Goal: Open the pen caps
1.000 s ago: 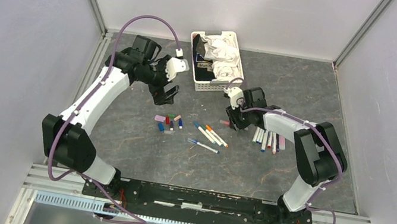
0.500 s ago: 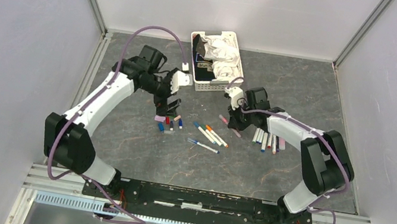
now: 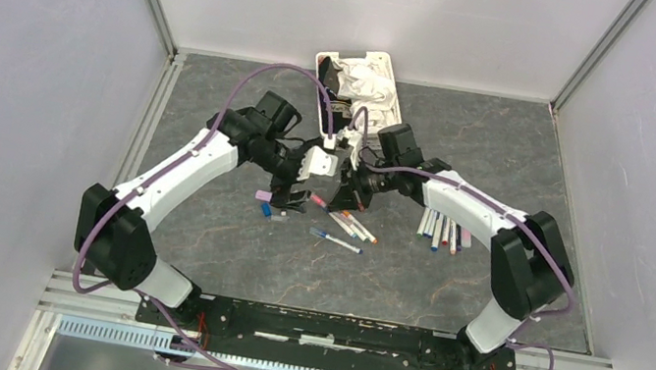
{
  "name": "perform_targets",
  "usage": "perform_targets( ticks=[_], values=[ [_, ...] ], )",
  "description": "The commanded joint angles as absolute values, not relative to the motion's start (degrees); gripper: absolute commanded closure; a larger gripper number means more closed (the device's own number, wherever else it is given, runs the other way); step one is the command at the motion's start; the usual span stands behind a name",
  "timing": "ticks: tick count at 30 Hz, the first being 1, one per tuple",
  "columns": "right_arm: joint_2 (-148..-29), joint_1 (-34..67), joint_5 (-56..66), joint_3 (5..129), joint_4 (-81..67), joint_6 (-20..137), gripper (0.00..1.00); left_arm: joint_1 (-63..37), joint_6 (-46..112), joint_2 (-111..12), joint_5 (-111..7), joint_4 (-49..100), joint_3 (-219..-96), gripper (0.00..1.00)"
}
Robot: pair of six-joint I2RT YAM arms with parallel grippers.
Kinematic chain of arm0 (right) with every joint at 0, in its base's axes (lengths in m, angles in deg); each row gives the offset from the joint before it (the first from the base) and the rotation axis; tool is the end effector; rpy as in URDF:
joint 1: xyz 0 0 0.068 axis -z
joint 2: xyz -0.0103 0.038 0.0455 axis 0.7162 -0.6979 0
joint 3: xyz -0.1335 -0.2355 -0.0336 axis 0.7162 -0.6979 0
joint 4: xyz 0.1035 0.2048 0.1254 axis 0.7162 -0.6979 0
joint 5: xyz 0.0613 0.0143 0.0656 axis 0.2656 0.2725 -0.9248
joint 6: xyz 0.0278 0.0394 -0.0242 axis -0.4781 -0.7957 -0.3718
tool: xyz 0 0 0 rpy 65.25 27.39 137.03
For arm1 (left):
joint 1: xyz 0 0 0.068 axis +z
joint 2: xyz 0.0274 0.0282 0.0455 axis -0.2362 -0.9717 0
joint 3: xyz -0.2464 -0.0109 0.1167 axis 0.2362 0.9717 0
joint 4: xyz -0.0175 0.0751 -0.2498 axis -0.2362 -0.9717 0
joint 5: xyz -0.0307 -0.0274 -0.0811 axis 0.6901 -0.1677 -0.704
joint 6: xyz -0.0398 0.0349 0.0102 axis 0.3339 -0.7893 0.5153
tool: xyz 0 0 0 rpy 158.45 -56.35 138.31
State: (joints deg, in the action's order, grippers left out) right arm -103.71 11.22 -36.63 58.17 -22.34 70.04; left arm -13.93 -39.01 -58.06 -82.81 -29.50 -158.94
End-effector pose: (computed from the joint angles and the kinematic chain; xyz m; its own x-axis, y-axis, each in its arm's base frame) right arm 0.2818 0.2265 0.2379 -0.5191 -0.4230 -0.7427 -0.8534 0.2078 0.4781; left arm 0.2476 -0.1547 0.2985 0.1328 0.6866 -0.7148 0.9910 -0.0820 0.1053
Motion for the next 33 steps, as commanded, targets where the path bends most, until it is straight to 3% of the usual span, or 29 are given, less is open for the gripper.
perform_targets(
  ticks=[1, 13, 22, 26, 28, 33],
  values=[
    [-106.62, 10.32, -44.67, 60.74, -21.54, 67.4, 1.0, -15.2, -44.21, -57.9, -81.83, -29.26, -158.04, 0.09],
    [-108.8, 9.84, -50.36, 61.63, -14.23, 59.49, 1.0, -18.46, -48.59, -57.6, -76.83, -32.2, -154.72, 0.31],
    [-109.51, 9.79, -51.51, 62.04, -14.97, 58.99, 1.0, -19.93, -49.33, -57.52, -72.3, -30.69, -153.76, 0.73],
    [-110.1, 9.77, -51.07, 61.73, -15.57, 59.27, 0.83, -20.35, -49.39, -57.29, -70.82, -30.36, -154.01, 0.97],
    [-110.43, 9.46, -50.24, 61.27, -14.94, 58.58, 0.74, -20.45, -48.97, -57.1, -71.3, -30.36, -154.43, 0.98],
    [-112.1, 8.84, -50.72, 60.93, -14.13, 57.84, 0.71, -20.55, -48.1, -57.22, -72.19, -30.35, -155.58, 0.98]
  ],
)
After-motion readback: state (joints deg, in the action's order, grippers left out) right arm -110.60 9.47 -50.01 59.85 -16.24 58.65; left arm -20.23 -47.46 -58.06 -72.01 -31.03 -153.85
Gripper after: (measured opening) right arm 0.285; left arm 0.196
